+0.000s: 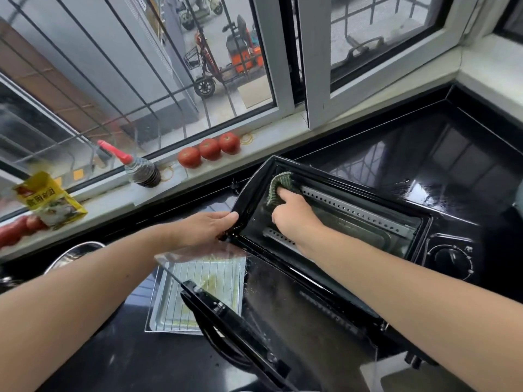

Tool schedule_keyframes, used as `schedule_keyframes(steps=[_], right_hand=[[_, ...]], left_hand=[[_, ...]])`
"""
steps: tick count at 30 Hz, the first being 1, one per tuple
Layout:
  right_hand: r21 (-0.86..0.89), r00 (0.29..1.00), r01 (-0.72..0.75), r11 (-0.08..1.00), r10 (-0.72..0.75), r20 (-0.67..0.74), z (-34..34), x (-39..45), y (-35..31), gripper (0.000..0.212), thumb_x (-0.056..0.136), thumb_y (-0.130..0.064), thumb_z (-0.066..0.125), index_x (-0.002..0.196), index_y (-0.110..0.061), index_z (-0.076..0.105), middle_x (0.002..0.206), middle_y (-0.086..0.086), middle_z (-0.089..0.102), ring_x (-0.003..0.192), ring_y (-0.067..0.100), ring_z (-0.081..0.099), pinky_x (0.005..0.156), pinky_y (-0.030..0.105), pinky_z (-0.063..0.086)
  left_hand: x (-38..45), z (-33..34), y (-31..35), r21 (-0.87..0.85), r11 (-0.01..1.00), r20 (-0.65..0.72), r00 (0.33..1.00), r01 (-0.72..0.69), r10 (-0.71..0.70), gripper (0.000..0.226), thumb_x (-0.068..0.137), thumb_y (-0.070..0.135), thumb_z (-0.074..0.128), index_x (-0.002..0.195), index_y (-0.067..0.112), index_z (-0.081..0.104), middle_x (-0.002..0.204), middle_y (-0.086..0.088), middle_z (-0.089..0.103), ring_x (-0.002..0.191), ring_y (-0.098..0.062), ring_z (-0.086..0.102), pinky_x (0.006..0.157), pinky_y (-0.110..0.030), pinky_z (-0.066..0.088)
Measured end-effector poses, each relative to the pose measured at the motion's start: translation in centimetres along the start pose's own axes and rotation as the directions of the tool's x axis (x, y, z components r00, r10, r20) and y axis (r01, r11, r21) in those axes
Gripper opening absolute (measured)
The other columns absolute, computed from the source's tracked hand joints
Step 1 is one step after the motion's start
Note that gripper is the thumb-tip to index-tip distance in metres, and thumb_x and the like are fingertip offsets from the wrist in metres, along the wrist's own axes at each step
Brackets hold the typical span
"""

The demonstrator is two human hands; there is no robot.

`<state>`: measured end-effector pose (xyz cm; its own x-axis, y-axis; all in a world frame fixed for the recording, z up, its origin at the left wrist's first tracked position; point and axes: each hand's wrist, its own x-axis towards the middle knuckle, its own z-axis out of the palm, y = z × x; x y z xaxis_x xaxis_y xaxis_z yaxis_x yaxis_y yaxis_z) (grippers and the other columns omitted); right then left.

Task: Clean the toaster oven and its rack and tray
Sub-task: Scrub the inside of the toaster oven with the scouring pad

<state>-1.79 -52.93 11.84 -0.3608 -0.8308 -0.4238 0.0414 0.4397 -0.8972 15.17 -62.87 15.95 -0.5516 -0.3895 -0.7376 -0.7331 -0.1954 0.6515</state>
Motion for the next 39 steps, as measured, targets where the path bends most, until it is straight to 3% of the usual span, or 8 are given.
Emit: schedule_keyframes(steps=[2, 7, 12, 17, 24, 29, 33, 39], right_hand=[[-0.082, 0.998, 0.063, 0.995, -0.062, 0.016, 0.3, -0.7, 0.0, 0.063, 0.087, -0.001, 0.044, 0.145, -0.024, 0.048, 0.146, -0.004, 0.049, 0.136, 0.018, 0.041, 0.108, 0.024, 0.032], [-0.126, 0.999, 0.022, 0.992, -0.019, 0.026, -1.1, 0.1, -0.3, 0.067, 0.090, -0.004, 0.042, 0.152, -0.028, 0.035, 0.157, -0.001, 0.034, 0.142, 0.022, 0.034, 0.116, 0.032, 0.027], [-0.260, 0.995, 0.099, 0.960, -0.090, 0.045, -0.2, 0.2, 0.3, 0.070, 0.082, -0.009, 0.044, 0.150, -0.024, 0.040, 0.149, 0.006, 0.041, 0.123, 0.024, 0.050, 0.105, 0.037, 0.044], [-0.142, 0.997, 0.035, 0.989, -0.043, -0.056, -1.5, 2.0, -0.5, 0.065, 0.086, -0.004, 0.047, 0.148, -0.025, 0.044, 0.144, 0.004, 0.051, 0.129, 0.026, 0.047, 0.101, 0.029, 0.035], [-0.377, 0.937, 0.101, 0.920, 0.039, 0.347, -0.3, -0.8, 0.1, 0.050, 0.084, 0.002, 0.048, 0.116, -0.028, 0.073, 0.114, -0.008, 0.066, 0.097, 0.014, 0.056, 0.077, 0.018, 0.042], [-0.098, 0.982, -0.061, 0.993, 0.078, 0.170, -1.4, 1.6, -0.5, 0.040, 0.087, 0.008, 0.044, 0.085, -0.021, 0.072, 0.108, 0.009, 0.068, 0.106, 0.026, 0.061, 0.096, 0.038, 0.053], [-0.156, 0.941, -0.089, 0.984, 0.135, 0.311, -1.4, 3.1, 1.0, 0.041, 0.085, 0.009, 0.046, 0.108, -0.017, 0.069, 0.125, 0.010, 0.060, 0.116, 0.025, 0.056, 0.095, 0.035, 0.052], [-0.537, 0.757, 0.068, 0.841, 0.307, 0.576, -1.8, 2.9, -0.9, 0.066, 0.087, 0.012, 0.044, 0.143, -0.022, 0.050, 0.153, 0.000, 0.040, 0.134, 0.022, 0.042, 0.113, 0.041, 0.037]], left_hand=[[0.2, -0.2, -0.4, -0.028, 0.999, 0.004, 1.000, 0.018, -0.018, 0.046, 0.110, 0.036, 0.033, 0.137, 0.008, 0.056, 0.128, -0.018, 0.070, 0.123, -0.038, 0.064, 0.113, -0.050, 0.046], [0.7, -0.4, 0.1, 0.038, 0.999, 0.001, 1.000, -0.009, 0.009, 0.043, 0.109, 0.039, 0.030, 0.128, 0.015, 0.061, 0.128, -0.015, 0.069, 0.111, -0.022, 0.071, 0.106, -0.043, 0.053], [1.0, -0.5, -0.6, 0.039, 0.999, -0.049, 0.998, -0.027, 0.029, 0.035, 0.113, 0.021, 0.032, 0.130, 0.009, 0.060, 0.130, -0.020, 0.067, 0.101, -0.021, 0.068, 0.098, -0.039, 0.054], [1.3, -0.5, -0.6, 0.005, 1.000, -0.026, 0.999, -0.025, 0.025, 0.037, 0.108, 0.004, 0.039, 0.144, 0.002, 0.050, 0.135, -0.022, 0.064, 0.102, -0.019, 0.068, 0.084, -0.024, 0.058], [1.6, -0.5, -0.7, -0.087, 0.996, -0.013, 0.999, -0.031, 0.030, 0.039, 0.108, 0.002, 0.037, 0.145, -0.001, 0.047, 0.142, -0.031, 0.055, 0.104, -0.025, 0.066, 0.084, -0.032, 0.061], [1.6, -0.6, -0.9, -0.002, 0.999, -0.009, 0.999, -0.045, 0.045, 0.036, 0.108, 0.003, 0.038, 0.142, 0.002, 0.052, 0.127, -0.032, 0.064, 0.091, -0.022, 0.067, 0.072, -0.023, 0.057], [1.9, -0.7, -0.9, 0.031, 0.998, 0.003, 0.998, -0.059, 0.059, 0.040, 0.106, 0.002, 0.041, 0.144, -0.007, 0.048, 0.136, -0.042, 0.052, 0.095, -0.029, 0.058, 0.072, -0.023, 0.056], [1.9, -0.1, -0.8, -0.075, 0.996, -0.057, 0.998, -0.039, 0.035, 0.034, 0.107, -0.002, 0.036, 0.136, 0.000, 0.055, 0.115, -0.014, 0.069, 0.079, -0.009, 0.073, 0.062, -0.015, 0.054]])
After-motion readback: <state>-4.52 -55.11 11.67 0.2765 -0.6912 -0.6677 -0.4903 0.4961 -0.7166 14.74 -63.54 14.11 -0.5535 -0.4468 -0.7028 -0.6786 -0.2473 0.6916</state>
